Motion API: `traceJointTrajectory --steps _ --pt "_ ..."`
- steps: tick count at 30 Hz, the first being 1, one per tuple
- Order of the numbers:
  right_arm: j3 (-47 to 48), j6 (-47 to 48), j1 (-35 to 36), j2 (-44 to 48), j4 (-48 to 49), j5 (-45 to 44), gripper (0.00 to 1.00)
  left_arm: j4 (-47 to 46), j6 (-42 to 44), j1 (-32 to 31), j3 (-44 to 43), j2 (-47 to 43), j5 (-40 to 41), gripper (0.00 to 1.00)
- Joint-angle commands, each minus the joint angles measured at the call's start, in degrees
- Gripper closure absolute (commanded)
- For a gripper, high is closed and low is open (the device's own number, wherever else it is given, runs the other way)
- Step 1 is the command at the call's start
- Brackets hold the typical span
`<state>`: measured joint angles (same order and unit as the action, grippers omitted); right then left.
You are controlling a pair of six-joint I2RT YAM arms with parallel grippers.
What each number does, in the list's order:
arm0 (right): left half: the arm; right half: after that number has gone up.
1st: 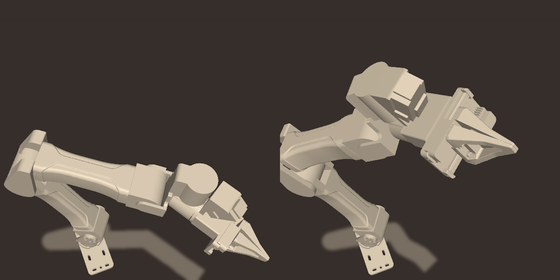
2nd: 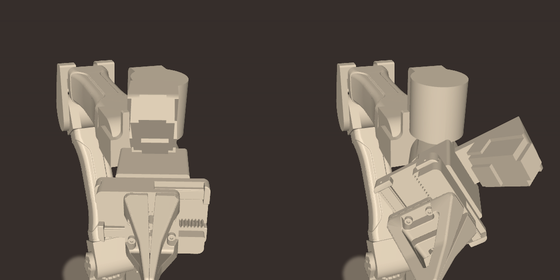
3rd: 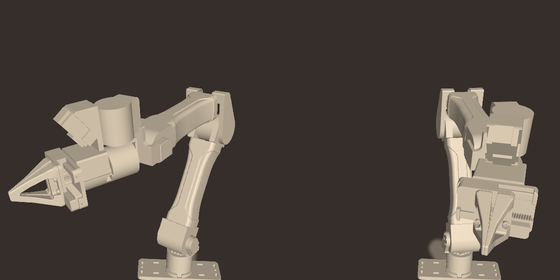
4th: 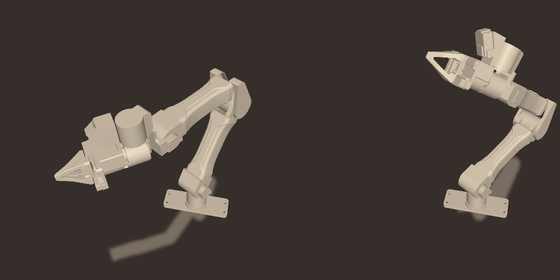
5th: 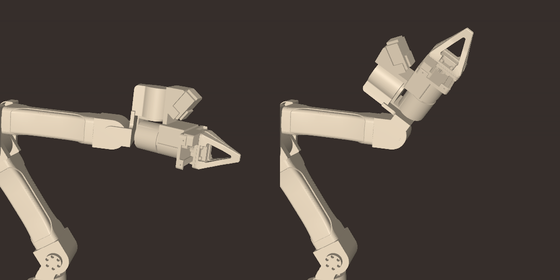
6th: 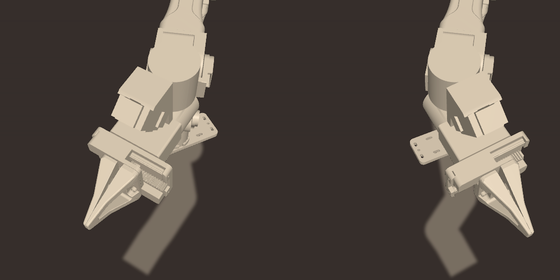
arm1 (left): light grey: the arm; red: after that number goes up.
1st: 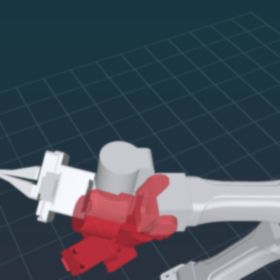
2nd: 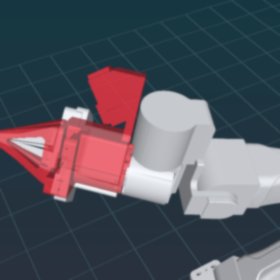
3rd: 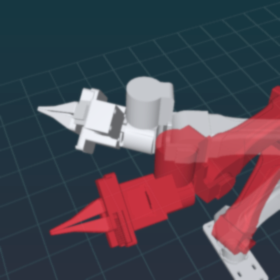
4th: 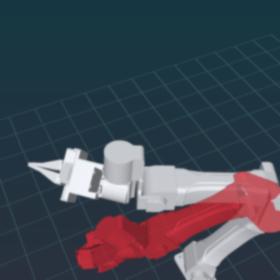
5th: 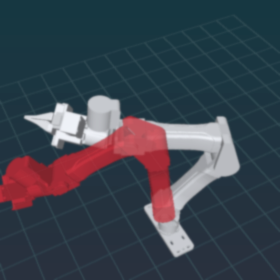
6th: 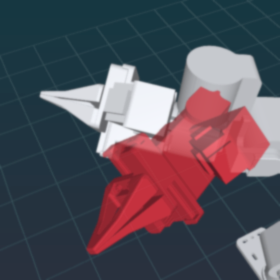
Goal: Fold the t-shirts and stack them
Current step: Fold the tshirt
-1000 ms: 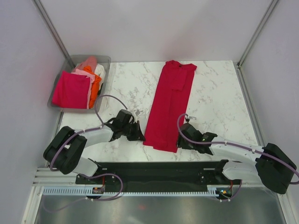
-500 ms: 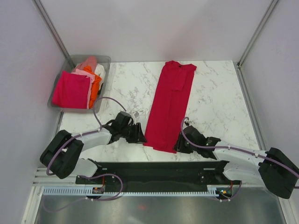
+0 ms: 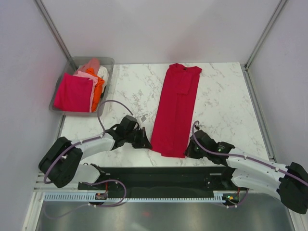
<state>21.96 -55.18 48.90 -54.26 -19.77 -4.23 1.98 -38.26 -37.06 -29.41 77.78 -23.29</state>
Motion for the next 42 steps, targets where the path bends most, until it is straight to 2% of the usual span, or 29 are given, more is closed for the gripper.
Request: traceJointTrajectory --steps 1,6,12,19,21,25,30,35,37,39,42 --pt "4.58 1.47 -0.04 2.32 -7.38 -4.82 1.0 1.27 -2.78 -0.21 -3.54 -4.3 -3.25 0.98" --pt "9.06 2.44 -0.48 1.09 -9.41 -9.56 1.0 3.91 -3.05 -0.03 -8.55 -3.96 -1.59 0.98" --pt "16.97 9.1 -8.37 -6.19 -8.62 -12.21 1.0 6.9 -1.56 1.37 -19.53 3.16 -0.27 0.98" --pt "25.23 16.58 -23.66 -18.15 -2.91 -5.53 1.0 8.74 -1.11 6.56 -38.84 19.32 -4.39 0.98" --pt "28.4 17.29 -25.78 -22.63 -1.5 -4.39 1.0 9.61 -1.29 7.96 -43.08 25.03 -4.48 0.98" --pt "34.37 19.23 -30.52 -30.28 0.08 -2.19 1.0 13.65 0.03 10.25 -58.02 35.31 -6.33 0.98" --pt "45.35 21.86 -33.34 -41.88 0.35 0.01 1.0 16.03 -0.58 13.58 -70.75 45.86 -7.91 0.98" --pt "53.43 22.13 -35.54 -50.83 0.17 2.02 1.0 17.0 -2.17 15.26 -78.51 52.38 -10.19 0.98" --pt "55.29 22.13 -36.07 -52.78 -0.09 2.3 1.0 17.18 -2.96 15.79 -81.41 54.84 -10.81 0.96" --pt "57.49 22.31 -36.33 -55.16 -0.71 1.86 1.0 17.53 -2.44 15.88 -84.48 56.6 -12.13 0.9" --pt "57.68 22.04 -36.34 -55.87 -0.97 1.07 1.0 18.5 -2.78 15.96 -87.56 59.59 -14.06 0.94"
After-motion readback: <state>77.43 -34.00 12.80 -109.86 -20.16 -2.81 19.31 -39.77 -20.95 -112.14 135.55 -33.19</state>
